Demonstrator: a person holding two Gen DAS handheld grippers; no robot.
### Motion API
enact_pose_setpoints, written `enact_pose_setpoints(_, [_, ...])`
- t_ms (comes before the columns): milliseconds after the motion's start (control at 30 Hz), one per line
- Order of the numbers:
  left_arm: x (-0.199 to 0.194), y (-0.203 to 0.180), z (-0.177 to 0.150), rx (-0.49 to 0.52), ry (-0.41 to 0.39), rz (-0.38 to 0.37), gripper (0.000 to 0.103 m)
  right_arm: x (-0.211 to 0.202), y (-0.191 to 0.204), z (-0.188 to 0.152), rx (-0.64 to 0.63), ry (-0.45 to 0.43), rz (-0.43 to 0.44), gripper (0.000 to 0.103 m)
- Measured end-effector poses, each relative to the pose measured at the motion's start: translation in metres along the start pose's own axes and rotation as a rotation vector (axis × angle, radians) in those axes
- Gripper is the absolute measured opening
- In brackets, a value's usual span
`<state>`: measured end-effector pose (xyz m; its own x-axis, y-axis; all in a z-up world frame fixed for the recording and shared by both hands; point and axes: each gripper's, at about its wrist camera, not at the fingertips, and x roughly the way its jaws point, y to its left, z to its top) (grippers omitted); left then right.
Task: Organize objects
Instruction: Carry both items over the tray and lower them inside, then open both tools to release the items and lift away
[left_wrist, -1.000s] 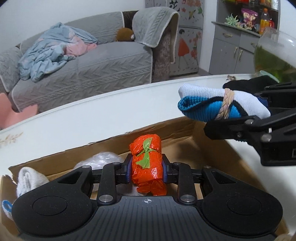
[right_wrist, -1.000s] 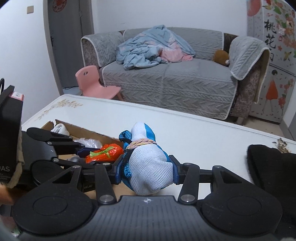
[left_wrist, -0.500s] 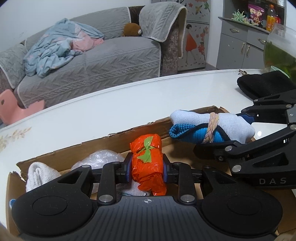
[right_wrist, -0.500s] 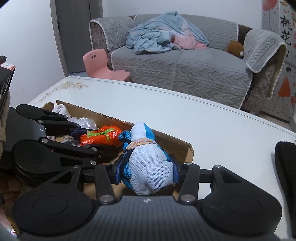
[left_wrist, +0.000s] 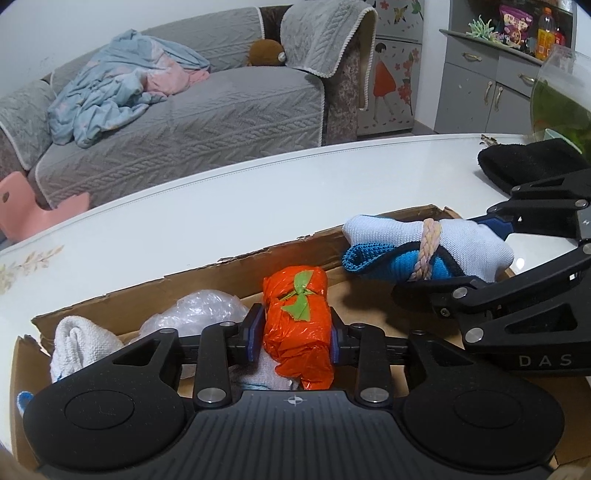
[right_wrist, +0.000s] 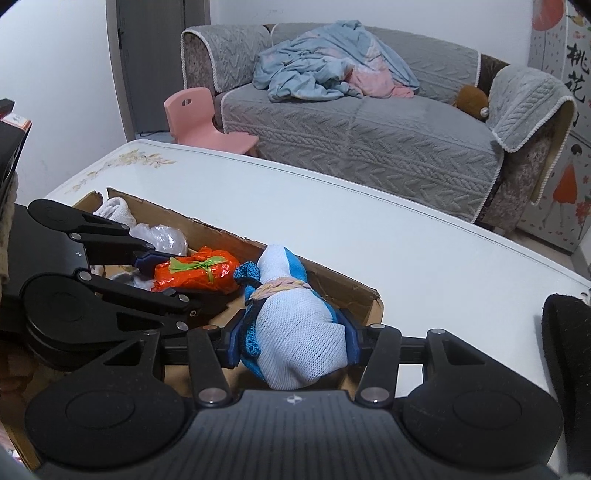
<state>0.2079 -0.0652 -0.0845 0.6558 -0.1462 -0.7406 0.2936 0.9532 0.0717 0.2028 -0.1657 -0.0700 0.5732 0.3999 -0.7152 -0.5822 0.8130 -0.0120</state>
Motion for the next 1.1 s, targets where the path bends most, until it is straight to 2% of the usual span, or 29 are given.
enact_pose_setpoints(167, [0.002, 0.004, 0.000, -0.011, 0.030, 0.005, 0.065, -0.001, 0.002, 0.004, -0.019, 0.006, -0.012, 0.052])
enact_pose_setpoints(267, [0.002, 0.003, -0.001, 0.000, 0.034, 0.011, 0.068, -0.004, 0.002, 0.008, -0.016, -0.002, -0.011, 0.058])
enact_pose_setpoints(400, [0.001, 0.002, -0.001, 0.005, 0.038, 0.017, 0.071, -0.004, 0.002, 0.011, -0.024, 0.005, -0.021, 0.058])
enact_pose_setpoints(433, [0.000, 0.002, -0.001, 0.009, 0.038, 0.019, 0.074, -0.005, 0.002, 0.011, -0.026, 0.006, -0.020, 0.059])
enact_pose_setpoints(467, [-0.001, 0.001, -0.002, 0.011, 0.040, 0.025, 0.078, -0.005, 0.002, 0.011, -0.029, 0.007, -0.022, 0.059])
enact_pose_setpoints(700, [-0.007, 0.004, 0.002, 0.008, 0.079, 0.024, 0.085, -0.010, 0.004, 0.015, -0.030, 0.028, -0.029, 0.066])
enact_pose_setpoints(1100, [-0.029, 0.028, 0.014, -0.085, 0.165, 0.027, 0.102, -0.018, 0.005, 0.030, 0.028, 0.097, -0.048, 0.101])
